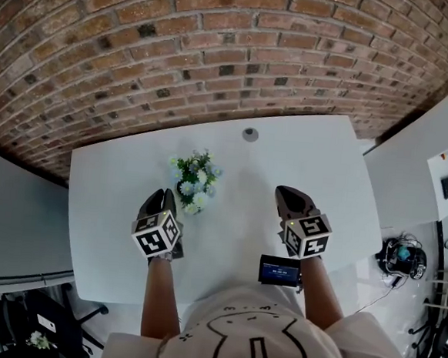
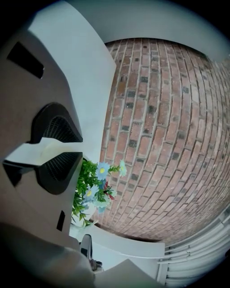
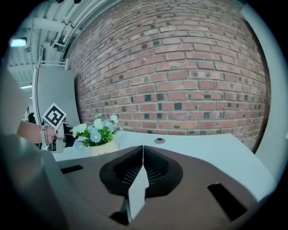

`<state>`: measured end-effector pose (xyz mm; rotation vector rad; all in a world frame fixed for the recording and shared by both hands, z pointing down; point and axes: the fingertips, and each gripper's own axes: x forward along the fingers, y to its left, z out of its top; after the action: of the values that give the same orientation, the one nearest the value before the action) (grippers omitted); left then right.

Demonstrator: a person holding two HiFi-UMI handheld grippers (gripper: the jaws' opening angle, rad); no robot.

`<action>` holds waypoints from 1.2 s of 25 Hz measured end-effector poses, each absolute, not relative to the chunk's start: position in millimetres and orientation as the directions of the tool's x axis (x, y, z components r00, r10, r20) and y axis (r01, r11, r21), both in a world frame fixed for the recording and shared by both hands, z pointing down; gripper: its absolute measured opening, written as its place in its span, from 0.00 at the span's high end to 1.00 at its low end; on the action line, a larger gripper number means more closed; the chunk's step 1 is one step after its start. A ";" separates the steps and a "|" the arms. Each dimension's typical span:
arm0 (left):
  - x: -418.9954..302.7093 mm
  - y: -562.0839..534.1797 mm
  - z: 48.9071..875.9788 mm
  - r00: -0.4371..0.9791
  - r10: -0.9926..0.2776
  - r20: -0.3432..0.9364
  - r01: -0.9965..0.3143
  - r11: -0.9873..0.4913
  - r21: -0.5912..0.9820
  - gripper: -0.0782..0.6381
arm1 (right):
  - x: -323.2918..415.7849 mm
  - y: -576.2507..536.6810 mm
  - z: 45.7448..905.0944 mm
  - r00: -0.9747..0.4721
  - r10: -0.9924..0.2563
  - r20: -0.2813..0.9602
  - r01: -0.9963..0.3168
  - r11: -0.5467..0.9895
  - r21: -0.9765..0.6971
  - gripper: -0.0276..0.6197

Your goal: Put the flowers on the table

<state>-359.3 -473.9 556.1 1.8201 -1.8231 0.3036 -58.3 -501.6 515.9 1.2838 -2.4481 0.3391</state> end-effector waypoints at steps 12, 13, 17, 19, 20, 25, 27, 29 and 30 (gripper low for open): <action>-363.6 -429.0 517.2 0.160 -0.892 0.423 -0.977 -0.081 0.199 0.87 | -77.3 -444.0 481.5 -0.522 -0.789 0.325 -0.836 0.548 -0.012 0.93; -363.9 -425.5 512.3 0.167 -0.897 0.409 -0.977 -0.096 0.188 0.87 | -79.1 -438.9 478.0 -0.520 -0.793 0.317 -0.838 0.546 -0.007 0.93; -361.2 -410.0 492.9 0.198 -0.917 0.348 -0.977 -0.157 0.140 0.87 | -83.3 -420.3 464.2 -0.510 -0.814 0.280 -0.845 0.535 0.017 0.93; -359.5 -402.5 483.0 0.207 -0.927 0.312 -0.977 -0.180 0.113 0.88 | -85.4 -412.9 457.3 -0.512 -0.818 0.263 -0.843 0.537 0.028 0.93; -359.4 -398.9 478.7 0.207 -0.932 0.297 -0.978 -0.185 0.100 0.87 | -86.6 -410.1 453.6 -0.515 -0.819 0.254 -0.842 0.539 0.032 0.93; -361.6 -381.5 460.9 0.170 -0.955 0.241 -0.985 -0.162 0.053 0.88 | -88.5 -399.9 432.9 -0.535 -0.818 0.212 -0.828 0.557 0.058 0.93; -359.4 -374.8 452.4 0.158 -0.963 0.219 -0.987 -0.152 0.043 0.88 | -87.0 -395.9 424.0 -0.545 -0.815 0.195 -0.821 0.566 0.074 0.93; -355.6 -368.0 443.9 0.143 -0.970 0.197 -0.990 -0.139 0.033 0.88 | -84.0 -391.3 416.2 -0.555 -0.812 0.181 -0.813 0.576 0.087 0.93; -353.3 -364.4 439.7 0.135 -0.973 0.187 -0.991 -0.132 0.029 0.88 | -82.2 -388.7 412.6 -0.560 -0.810 0.175 -0.810 0.580 0.090 0.93</action>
<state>-353.3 -364.4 439.7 2.2521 -1.9674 0.1835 -82.2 -388.7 412.6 1.3556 -2.6125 0.0015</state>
